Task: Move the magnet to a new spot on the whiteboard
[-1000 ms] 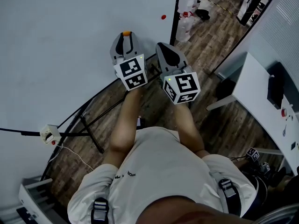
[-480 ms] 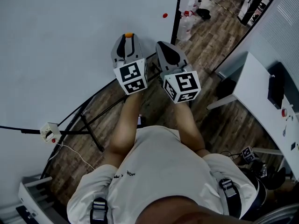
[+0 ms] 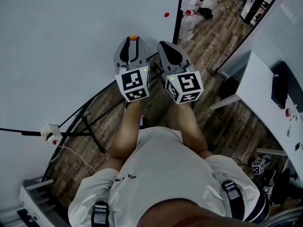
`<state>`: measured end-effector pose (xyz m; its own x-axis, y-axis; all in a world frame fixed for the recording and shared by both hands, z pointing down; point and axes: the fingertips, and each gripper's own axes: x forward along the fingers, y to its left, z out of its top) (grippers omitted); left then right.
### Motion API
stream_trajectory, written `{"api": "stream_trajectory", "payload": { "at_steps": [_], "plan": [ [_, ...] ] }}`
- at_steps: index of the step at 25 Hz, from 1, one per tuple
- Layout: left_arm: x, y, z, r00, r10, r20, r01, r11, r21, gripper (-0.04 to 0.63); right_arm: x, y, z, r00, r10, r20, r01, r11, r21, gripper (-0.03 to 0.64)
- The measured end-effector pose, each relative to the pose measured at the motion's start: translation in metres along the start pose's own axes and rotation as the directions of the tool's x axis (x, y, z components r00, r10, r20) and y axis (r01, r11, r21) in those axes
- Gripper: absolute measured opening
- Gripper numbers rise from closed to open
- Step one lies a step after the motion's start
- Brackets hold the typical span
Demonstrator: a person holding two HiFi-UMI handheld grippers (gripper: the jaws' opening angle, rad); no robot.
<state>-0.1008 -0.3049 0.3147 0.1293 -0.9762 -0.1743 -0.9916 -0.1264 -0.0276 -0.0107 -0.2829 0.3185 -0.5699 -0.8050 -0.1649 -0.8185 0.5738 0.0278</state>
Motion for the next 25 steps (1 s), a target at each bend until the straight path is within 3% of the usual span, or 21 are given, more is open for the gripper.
{"api": "stream_trajectory", "payload": {
  "at_steps": [25],
  "plan": [
    [-0.025, -0.012, 0.011, 0.999, -0.042, 0.027, 0.042, 0.999, 0.006, 0.118, -0.003, 0.000, 0.001, 1.000, -0.027, 0.005, 0.027, 1.000, 0.000, 0.014]
  ]
}}
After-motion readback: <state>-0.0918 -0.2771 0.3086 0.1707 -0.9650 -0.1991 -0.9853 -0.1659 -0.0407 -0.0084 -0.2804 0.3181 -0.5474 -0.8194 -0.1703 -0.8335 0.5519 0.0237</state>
